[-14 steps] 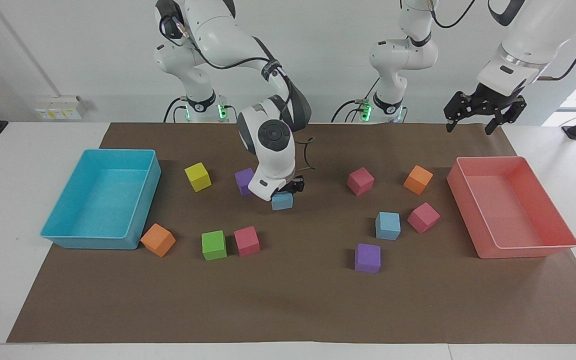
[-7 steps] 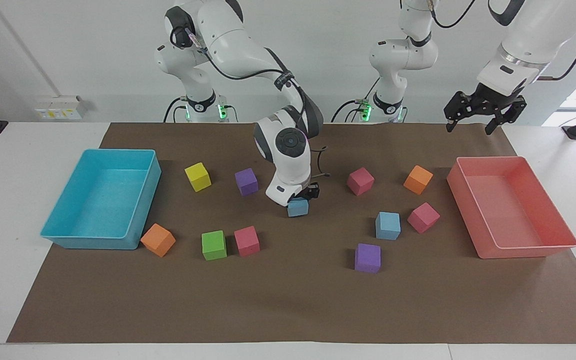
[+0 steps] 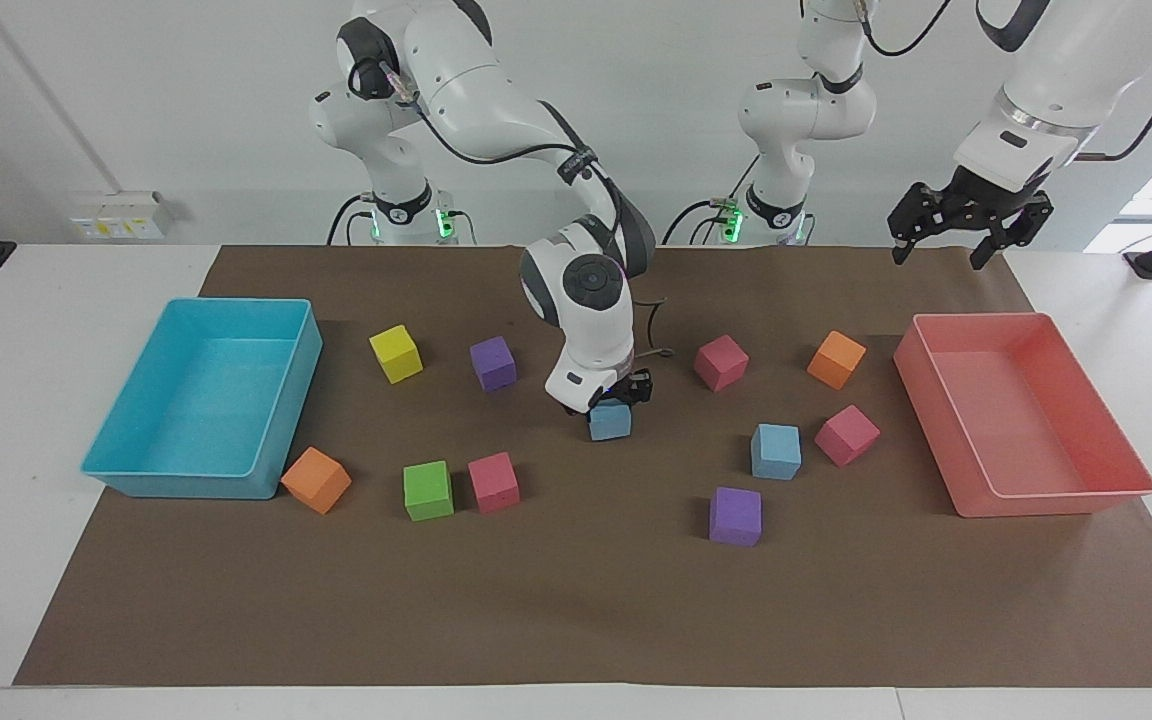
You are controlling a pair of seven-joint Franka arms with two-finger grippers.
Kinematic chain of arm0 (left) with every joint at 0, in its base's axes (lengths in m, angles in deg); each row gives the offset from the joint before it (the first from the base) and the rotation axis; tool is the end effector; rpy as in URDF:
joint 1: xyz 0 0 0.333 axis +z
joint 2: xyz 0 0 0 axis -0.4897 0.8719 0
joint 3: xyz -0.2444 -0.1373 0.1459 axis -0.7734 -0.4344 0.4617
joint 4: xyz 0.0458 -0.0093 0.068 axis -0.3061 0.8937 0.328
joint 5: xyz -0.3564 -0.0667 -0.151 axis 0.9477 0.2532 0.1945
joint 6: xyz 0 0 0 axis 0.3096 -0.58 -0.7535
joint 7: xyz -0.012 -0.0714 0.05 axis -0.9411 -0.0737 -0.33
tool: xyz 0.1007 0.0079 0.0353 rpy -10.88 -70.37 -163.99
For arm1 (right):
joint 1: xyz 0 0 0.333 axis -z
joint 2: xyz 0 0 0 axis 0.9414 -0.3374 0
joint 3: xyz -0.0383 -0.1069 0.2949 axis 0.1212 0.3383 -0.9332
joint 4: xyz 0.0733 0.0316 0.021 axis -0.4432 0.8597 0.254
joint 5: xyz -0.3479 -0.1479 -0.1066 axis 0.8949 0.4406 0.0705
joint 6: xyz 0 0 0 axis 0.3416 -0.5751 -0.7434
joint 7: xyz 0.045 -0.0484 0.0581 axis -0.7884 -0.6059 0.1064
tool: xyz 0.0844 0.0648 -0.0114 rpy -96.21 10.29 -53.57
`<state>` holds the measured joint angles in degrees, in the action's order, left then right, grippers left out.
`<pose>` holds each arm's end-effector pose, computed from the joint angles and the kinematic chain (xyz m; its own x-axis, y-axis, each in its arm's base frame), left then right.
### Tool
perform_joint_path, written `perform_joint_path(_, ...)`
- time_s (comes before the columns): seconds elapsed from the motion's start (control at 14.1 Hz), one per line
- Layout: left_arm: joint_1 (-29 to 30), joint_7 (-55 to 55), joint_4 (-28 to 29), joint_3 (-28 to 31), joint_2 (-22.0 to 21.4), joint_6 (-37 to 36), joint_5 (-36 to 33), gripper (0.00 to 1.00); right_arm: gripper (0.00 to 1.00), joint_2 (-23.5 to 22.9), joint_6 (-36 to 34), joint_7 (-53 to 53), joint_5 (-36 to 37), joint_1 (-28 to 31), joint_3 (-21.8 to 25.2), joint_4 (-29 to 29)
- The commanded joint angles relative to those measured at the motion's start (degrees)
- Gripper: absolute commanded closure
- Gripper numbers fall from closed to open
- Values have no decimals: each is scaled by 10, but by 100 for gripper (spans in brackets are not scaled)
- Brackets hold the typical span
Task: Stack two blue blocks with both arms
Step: 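Lower the light-blue cube at the table center and open the right gripper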
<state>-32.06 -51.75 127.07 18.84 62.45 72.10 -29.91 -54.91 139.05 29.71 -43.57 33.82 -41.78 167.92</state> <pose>0.5429 -0.0549 0.6508 0.9894 -0.1445 -0.0145 -0.1443 -0.9894 0.0136 0.5802 0.3957 0.3060 0.9939 0.1060 -0.0311 0.1018 -0.9882 -0.1140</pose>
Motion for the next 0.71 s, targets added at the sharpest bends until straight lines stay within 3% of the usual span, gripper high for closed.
perform_joint_path(0.0,2,-1,14,0,-14,1,6,0,100,-2,21,-25,0,-9,0,12)
perform_joint_path(0.21,2,-1,14,0,-14,1,6,0,100,-2,22,-30,0,-11,0,15)
perform_joint_path(0.28,1,-1,14,0,-14,2,6,0,63,-1,21,-29,0,-9,0,15)
perform_joint_path(0.35,2,-1,14,0,-14,2,6,0,2,-2,22,-26,1,-9,0,16)
perform_joint_path(0.64,1,-1,14,0,-14,4,6,0,0,10,14,-31,17,-11,0,20)
